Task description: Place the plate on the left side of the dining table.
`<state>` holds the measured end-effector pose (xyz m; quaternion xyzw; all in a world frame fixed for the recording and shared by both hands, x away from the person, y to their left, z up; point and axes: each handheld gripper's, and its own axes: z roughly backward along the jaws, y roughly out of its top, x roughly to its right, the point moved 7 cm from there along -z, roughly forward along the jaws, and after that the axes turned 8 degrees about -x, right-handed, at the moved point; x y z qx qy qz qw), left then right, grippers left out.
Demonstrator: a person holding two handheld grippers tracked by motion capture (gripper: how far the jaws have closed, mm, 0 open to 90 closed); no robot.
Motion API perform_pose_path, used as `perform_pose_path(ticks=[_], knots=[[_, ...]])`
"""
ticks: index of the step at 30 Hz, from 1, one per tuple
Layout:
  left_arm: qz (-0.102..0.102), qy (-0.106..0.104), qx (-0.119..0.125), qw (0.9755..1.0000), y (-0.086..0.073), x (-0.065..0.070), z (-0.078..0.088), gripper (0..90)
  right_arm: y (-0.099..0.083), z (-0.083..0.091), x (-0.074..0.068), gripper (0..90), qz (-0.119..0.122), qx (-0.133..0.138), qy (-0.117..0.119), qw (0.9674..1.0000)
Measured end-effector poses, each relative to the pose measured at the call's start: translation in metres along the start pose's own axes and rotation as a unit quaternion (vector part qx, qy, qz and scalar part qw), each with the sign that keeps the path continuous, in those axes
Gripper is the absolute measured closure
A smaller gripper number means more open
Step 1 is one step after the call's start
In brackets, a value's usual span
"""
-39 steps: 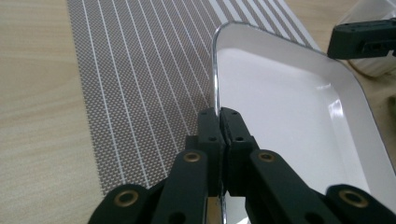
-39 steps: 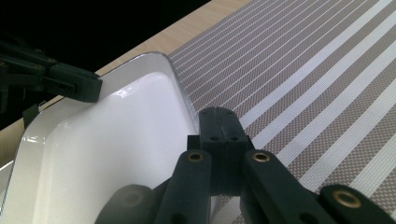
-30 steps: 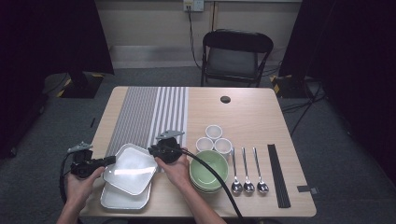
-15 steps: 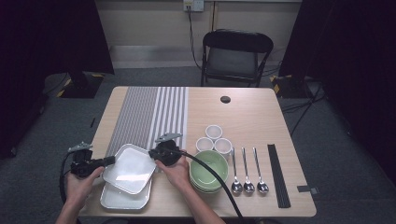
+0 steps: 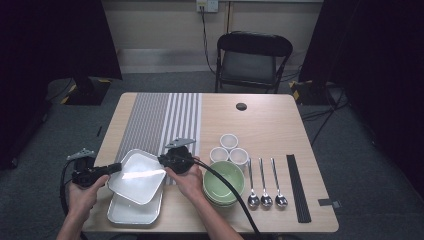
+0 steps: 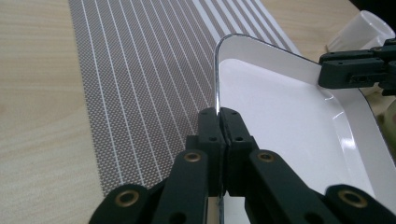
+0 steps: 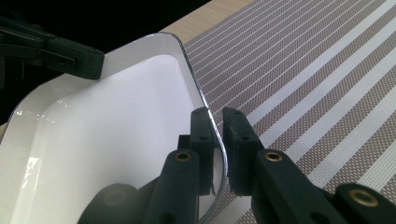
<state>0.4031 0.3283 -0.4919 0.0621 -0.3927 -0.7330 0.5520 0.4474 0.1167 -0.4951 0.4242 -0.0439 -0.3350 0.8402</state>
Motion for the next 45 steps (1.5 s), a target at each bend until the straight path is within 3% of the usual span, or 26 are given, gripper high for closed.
perform_pose_path(ticks=[13, 22, 26, 33, 42, 45], knots=[[-0.007, 0.002, 0.018, 0.9998, 0.022, 0.000, 0.014, 88.7, 0.024, 0.008, 0.000, 83.1, 0.001, 0.013, 0.003, 0.9999], [-0.002, -0.006, 0.041, 0.9991, 0.041, 0.002, 0.025, 88.7, 0.051, 0.022, -0.001, 83.4, 0.007, 0.034, -0.001, 0.9994], [-0.005, -0.001, 0.044, 0.9990, 0.048, 0.004, 0.024, 88.7, 0.059, 0.025, 0.003, 83.3, 0.012, 0.031, -0.007, 0.9994], [-0.007, -0.010, 0.054, 0.9984, 0.066, 0.012, 0.019, 88.6, 0.071, 0.038, 0.014, 83.3, 0.013, 0.040, -0.013, 0.9990], [-0.003, -0.024, 0.057, 0.9981, 0.083, 0.019, 0.003, 88.6, 0.079, 0.049, 0.033, 83.3, 0.014, 0.042, -0.028, 0.9987], [-0.014, -0.025, 0.055, 0.9981, 0.089, 0.021, -0.004, 88.7, 0.079, 0.051, 0.040, 83.2, 0.009, 0.044, -0.027, 0.9986]])
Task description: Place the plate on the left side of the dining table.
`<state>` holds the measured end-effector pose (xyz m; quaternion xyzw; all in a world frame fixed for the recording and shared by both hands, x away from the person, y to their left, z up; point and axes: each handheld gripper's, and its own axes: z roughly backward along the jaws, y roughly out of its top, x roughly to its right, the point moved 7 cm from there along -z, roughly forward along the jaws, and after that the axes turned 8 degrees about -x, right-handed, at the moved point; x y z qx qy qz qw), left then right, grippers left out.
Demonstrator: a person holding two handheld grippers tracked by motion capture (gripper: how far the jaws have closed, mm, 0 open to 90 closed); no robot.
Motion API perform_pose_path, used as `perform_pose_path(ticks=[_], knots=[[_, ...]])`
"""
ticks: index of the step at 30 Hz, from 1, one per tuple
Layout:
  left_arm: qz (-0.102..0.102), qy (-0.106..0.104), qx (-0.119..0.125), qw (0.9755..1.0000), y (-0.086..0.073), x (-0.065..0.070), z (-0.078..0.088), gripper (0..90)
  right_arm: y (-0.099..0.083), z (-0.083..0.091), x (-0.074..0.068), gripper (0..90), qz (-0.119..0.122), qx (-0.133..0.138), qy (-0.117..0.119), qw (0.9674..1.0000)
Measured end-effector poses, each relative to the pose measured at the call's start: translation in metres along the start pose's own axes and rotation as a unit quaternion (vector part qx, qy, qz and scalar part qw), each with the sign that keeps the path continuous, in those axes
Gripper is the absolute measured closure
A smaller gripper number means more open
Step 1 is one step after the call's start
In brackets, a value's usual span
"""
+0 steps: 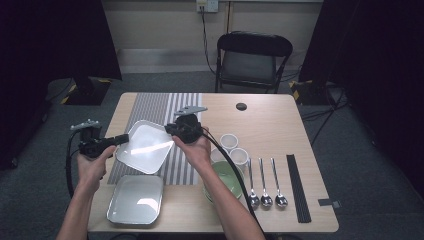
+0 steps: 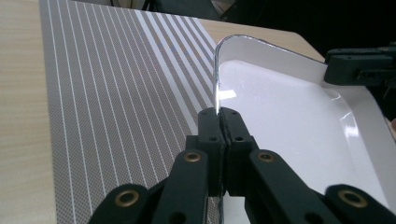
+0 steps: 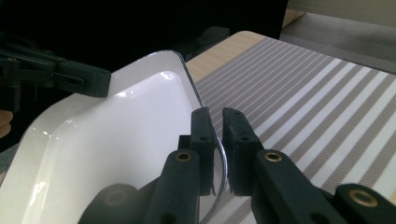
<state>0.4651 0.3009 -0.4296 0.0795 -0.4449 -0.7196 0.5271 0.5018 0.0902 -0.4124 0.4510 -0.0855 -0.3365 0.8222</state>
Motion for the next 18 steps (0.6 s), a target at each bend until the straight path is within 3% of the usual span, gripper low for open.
perform_pose_path(ticks=[8, 14, 16, 18], knots=[[-0.005, -0.003, -0.005, 1.0000, 0.013, 0.007, -0.023, 88.7, -0.003, 0.002, 0.024, 82.7, -0.005, -0.008, -0.015, 0.9998], [-0.014, -0.009, -0.003, 0.9999, 0.026, 0.016, -0.042, 88.7, -0.001, 0.010, 0.045, 82.2, -0.016, 0.001, -0.021, 0.9996], [-0.029, -0.010, -0.006, 0.9995, 0.029, 0.019, -0.049, 88.7, -0.001, 0.014, 0.052, 82.3, -0.016, 0.003, -0.021, 0.9997], [-0.027, -0.014, -0.011, 0.9995, 0.030, 0.020, -0.057, 88.7, -0.001, 0.017, 0.058, 82.4, -0.016, 0.006, -0.021, 0.9996]])
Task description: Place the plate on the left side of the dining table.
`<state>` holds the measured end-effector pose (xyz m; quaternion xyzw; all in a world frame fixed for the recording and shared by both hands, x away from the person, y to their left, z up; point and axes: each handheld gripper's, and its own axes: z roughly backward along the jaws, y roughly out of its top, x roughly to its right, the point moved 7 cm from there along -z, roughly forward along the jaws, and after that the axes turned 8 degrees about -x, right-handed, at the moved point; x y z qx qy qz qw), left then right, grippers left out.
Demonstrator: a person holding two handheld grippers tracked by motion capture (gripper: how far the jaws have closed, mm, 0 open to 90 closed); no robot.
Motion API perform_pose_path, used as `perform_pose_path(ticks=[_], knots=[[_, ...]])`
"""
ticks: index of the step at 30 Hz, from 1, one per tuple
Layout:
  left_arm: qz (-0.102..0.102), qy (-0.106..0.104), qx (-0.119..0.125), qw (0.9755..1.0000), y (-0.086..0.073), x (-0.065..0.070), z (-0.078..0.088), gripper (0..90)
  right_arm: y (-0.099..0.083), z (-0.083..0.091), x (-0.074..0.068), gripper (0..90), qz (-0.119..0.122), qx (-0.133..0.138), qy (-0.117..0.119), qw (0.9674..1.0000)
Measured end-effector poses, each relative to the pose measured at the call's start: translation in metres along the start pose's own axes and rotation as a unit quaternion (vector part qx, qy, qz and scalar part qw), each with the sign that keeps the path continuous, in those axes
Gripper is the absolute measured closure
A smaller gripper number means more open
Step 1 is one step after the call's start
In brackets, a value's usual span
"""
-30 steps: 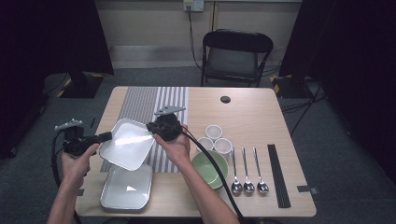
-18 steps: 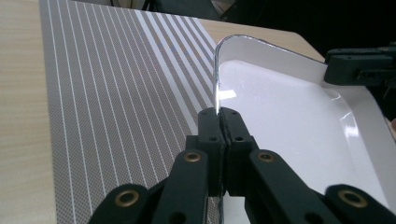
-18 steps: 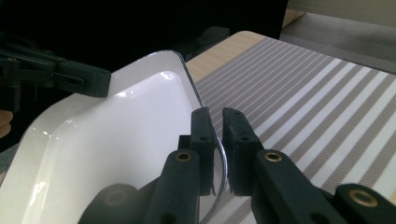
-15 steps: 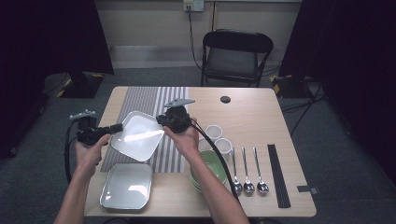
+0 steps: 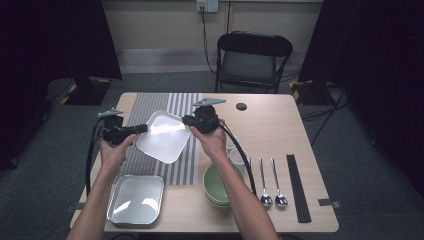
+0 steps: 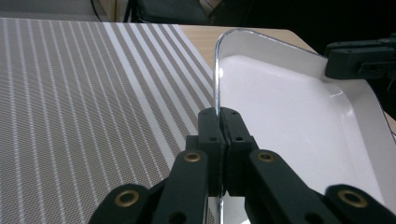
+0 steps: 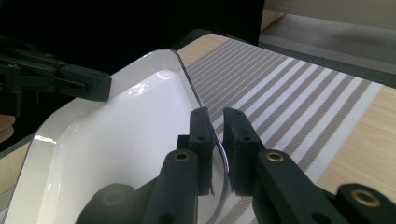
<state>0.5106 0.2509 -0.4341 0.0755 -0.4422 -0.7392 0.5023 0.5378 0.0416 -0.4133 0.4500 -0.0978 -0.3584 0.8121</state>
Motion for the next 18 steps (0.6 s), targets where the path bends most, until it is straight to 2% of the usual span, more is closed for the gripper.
perform_pose_path(ticks=[6, 9, 11, 12, 14, 17, 18], knots=[[0.002, -0.012, -0.007, 0.9999, 0.000, 0.005, -0.020, 88.7, -0.007, 0.003, 0.018, 82.4, -0.011, -0.008, -0.005, 0.9999], [0.005, -0.020, -0.004, 0.9998, -0.001, 0.006, -0.026, 88.8, -0.010, 0.005, 0.023, 82.4, -0.005, -0.014, -0.009, 0.9998], [0.010, -0.026, 0.001, 0.9996, 0.000, 0.006, -0.028, 88.8, -0.010, 0.005, 0.026, 81.8, -0.009, -0.015, -0.008, 0.9998], [0.009, -0.022, 0.005, 0.9997, 0.000, 0.007, -0.029, 88.8, -0.011, 0.004, 0.028, 81.2, -0.015, -0.018, -0.008, 0.9997], [0.006, -0.019, 0.007, 0.9998, -0.001, 0.008, -0.031, 88.8, -0.015, 0.002, 0.030, 79.9, -0.010, -0.031, -0.009, 0.9994], [0.006, -0.015, 0.001, 0.9999, -0.003, 0.008, -0.036, 88.8, -0.019, 0.001, 0.033, 73.1, -0.022, -0.032, -0.003, 0.9992], [0.007, -0.012, -0.003, 0.9999, -0.003, 0.006, -0.038, 88.8, -0.019, 0.000, 0.034, 72.4, -0.019, -0.038, -0.009, 0.9991]])
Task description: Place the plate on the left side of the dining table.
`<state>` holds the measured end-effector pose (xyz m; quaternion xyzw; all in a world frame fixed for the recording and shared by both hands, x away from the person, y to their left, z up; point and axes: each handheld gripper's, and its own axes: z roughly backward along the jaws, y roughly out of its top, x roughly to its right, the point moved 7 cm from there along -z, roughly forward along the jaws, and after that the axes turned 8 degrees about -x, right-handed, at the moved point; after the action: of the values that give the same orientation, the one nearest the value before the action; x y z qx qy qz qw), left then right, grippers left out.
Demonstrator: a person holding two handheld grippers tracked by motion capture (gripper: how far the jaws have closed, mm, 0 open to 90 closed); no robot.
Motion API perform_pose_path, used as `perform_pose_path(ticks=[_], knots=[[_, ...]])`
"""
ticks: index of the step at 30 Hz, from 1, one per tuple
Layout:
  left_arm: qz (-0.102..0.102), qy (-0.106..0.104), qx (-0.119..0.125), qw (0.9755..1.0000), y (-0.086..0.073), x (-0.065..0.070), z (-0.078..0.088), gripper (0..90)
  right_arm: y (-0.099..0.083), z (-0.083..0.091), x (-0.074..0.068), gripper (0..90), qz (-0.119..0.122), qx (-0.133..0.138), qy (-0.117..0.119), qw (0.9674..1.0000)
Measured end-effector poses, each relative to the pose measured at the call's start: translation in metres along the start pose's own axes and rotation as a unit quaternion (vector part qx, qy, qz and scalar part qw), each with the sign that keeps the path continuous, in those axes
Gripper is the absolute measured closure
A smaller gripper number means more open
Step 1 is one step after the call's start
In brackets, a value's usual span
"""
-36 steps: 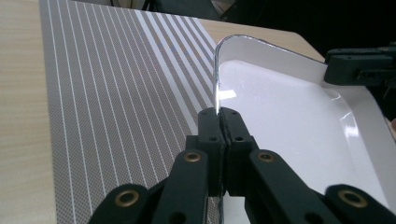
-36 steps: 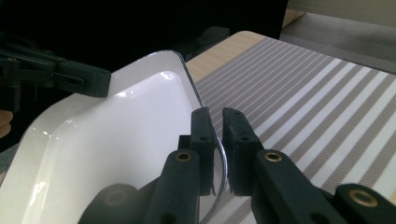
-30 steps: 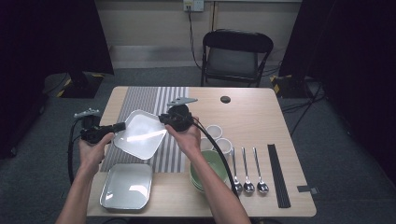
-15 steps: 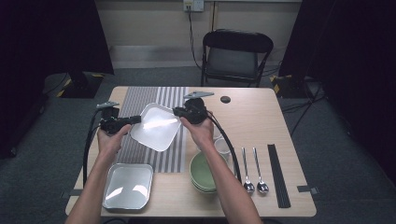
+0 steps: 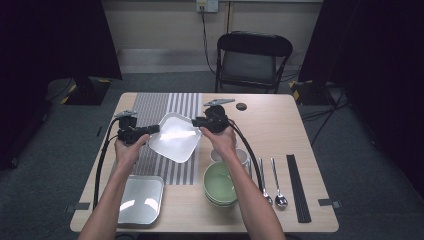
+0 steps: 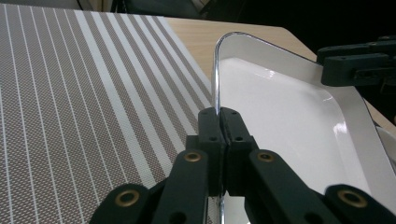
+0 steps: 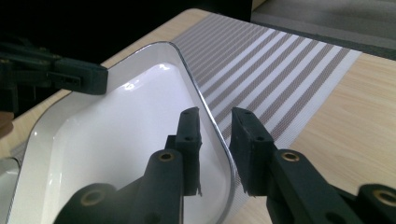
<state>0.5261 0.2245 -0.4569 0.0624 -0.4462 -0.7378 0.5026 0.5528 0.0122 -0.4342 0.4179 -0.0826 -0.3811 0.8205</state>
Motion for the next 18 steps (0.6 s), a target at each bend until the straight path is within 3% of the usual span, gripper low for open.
perform_pose_path(ticks=[2, 4, 7, 12, 18], knots=[[0.008, 0.004, 0.002, 1.0000, -0.001, -0.003, -0.002, 88.8, -0.001, 0.001, 0.002, 68.0, 0.004, -0.004, -0.009, 0.9999], [0.014, 0.009, 0.001, 0.9999, -0.001, -0.007, -0.004, 88.8, -0.001, 0.005, 0.007, 64.7, -0.007, 0.004, -0.016, 0.9998], [0.021, 0.028, -0.003, 0.9994, -0.001, -0.015, -0.006, 88.8, -0.004, 0.011, 0.013, 60.0, -0.007, 0.004, -0.029, 0.9996], [0.047, 0.048, -0.001, 0.9977, -0.001, -0.031, -0.007, 88.8, -0.012, 0.026, 0.017, 56.3, -0.003, 0.013, -0.039, 0.9991], [0.064, 0.074, -0.012, 0.9952, -0.001, -0.051, -0.010, 88.8, -0.025, 0.049, 0.018, 55.0, 0.006, 0.022, -0.046, 0.9987]])
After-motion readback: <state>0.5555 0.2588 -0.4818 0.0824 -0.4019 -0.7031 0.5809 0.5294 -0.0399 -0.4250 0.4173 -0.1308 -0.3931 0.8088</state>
